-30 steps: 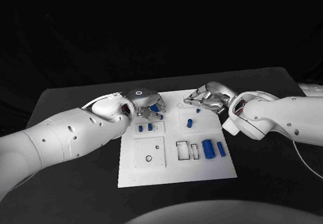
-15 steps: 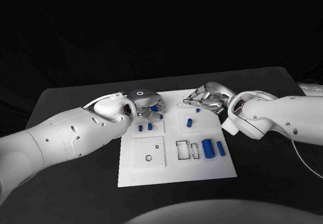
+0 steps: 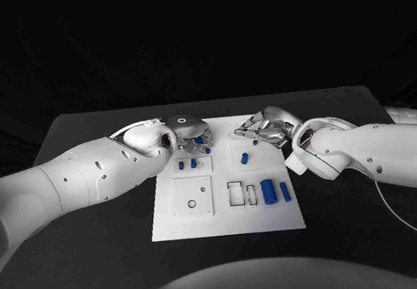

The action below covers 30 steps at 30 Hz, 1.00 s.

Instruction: Assemble the parts on the task board

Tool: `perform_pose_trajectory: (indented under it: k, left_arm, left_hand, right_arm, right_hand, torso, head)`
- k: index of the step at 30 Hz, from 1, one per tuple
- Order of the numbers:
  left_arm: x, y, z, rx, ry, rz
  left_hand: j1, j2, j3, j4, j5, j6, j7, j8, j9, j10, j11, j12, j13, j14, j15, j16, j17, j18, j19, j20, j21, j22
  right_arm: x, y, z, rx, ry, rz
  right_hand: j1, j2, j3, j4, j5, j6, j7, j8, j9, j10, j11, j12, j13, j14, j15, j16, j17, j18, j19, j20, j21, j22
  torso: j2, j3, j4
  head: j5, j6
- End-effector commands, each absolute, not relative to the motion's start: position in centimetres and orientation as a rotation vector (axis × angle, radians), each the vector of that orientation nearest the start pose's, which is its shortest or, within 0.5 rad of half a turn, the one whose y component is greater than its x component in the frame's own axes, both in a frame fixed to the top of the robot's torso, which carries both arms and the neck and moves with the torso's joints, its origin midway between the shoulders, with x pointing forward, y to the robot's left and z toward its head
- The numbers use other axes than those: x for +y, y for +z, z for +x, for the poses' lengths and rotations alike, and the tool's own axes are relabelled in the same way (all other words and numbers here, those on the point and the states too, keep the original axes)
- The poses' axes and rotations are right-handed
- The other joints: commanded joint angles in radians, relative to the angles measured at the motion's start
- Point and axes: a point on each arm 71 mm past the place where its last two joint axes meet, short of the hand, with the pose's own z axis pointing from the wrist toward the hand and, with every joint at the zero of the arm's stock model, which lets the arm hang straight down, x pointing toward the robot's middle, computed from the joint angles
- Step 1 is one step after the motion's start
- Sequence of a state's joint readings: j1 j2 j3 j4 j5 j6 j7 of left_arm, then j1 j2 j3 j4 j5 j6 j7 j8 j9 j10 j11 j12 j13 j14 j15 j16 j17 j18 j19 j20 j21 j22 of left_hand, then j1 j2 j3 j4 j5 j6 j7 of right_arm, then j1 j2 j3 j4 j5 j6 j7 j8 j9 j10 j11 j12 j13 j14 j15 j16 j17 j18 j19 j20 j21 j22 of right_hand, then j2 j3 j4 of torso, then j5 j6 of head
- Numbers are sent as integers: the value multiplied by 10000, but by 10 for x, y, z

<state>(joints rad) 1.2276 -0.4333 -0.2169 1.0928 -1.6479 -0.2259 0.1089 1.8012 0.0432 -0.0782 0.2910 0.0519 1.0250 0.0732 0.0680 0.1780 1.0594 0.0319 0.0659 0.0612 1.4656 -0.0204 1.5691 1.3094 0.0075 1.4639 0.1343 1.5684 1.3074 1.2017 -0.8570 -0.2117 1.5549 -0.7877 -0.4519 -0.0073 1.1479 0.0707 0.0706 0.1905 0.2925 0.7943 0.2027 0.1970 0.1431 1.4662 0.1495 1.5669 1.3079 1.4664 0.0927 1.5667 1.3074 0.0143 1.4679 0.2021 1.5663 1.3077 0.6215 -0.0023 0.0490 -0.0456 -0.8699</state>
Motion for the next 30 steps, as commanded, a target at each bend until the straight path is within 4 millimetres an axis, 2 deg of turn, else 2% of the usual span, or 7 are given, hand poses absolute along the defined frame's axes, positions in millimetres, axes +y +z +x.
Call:
perform_pose_trajectory:
  k: [1,19,30]
  left_arm:
    - [94,-253,519,17319,-6323,6990]
    - [90,-255,519,17616,-6333,7173]
    - [90,-257,519,17789,-6187,7252]
  left_hand:
    - [32,-47,67,7,-33,-56,9,-65,-9,-70,3,-61,-14,1052,-49,17,2614,-75,1069,-81,24,2634]
    - [19,-5,156,-6,-30,-133,13,-54,-83,-139,4,-41,-7,1052,-24,17,2614,-75,1069,-81,24,2634]
    - [272,2,387,-44,-26,-62,-30,-10,-153,-88,-47,-16,-1,1052,-16,17,2614,-75,1069,-78,24,2634]
  right_arm:
    - [-209,-244,456,18573,9061,4723]
    - [-209,-244,456,18596,9069,4709]
    - [-209,-244,456,18580,9079,4704]
  right_hand:
    - [-23,-17,35,-19,34,9,177,53,17,1046,39,39,2629,1044,63,41,2634,-143,1029,57,45,2631]
    - [-23,-17,35,-19,34,9,177,53,17,1046,39,39,2629,1044,63,41,2634,-143,1029,57,45,2631]
    - [-23,-17,35,-19,34,9,177,53,17,1046,39,39,2629,1044,63,41,2634,-143,1029,57,45,2631]
  torso:
    - [5,-3,-9]
    - [6,-2,-1]
    - [9,-8,5]
  head:
    - [-2,-3]
    - [0,7]
    - [-6,-8]
